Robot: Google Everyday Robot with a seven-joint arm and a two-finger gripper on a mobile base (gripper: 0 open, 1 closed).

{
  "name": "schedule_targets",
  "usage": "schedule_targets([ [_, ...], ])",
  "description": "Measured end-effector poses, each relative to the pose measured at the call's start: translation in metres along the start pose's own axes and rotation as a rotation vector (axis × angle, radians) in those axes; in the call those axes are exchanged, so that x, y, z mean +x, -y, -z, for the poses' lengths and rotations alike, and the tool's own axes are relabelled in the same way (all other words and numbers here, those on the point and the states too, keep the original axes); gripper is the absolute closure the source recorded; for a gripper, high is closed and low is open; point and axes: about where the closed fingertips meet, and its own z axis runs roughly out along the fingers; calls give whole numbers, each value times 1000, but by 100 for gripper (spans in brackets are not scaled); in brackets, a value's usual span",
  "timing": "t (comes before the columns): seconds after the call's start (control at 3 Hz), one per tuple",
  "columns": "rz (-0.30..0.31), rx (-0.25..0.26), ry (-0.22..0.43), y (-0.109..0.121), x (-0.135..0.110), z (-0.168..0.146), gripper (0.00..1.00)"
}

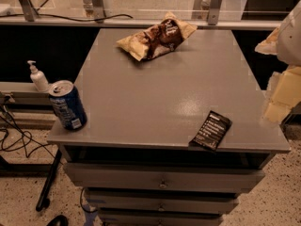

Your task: Pick pepsi can

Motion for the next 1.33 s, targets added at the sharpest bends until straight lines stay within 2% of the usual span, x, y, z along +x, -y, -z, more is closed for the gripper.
schedule_targets([
  [0.33, 0, 0, 0, 0, 0, 0, 0],
  [0.67, -32, -15, 66, 3, -4, -8, 0],
  [1.0, -101, -72, 219, -6, -36, -38, 0],
  [1.33, -107, -117, 421, -22, -86, -70, 0],
])
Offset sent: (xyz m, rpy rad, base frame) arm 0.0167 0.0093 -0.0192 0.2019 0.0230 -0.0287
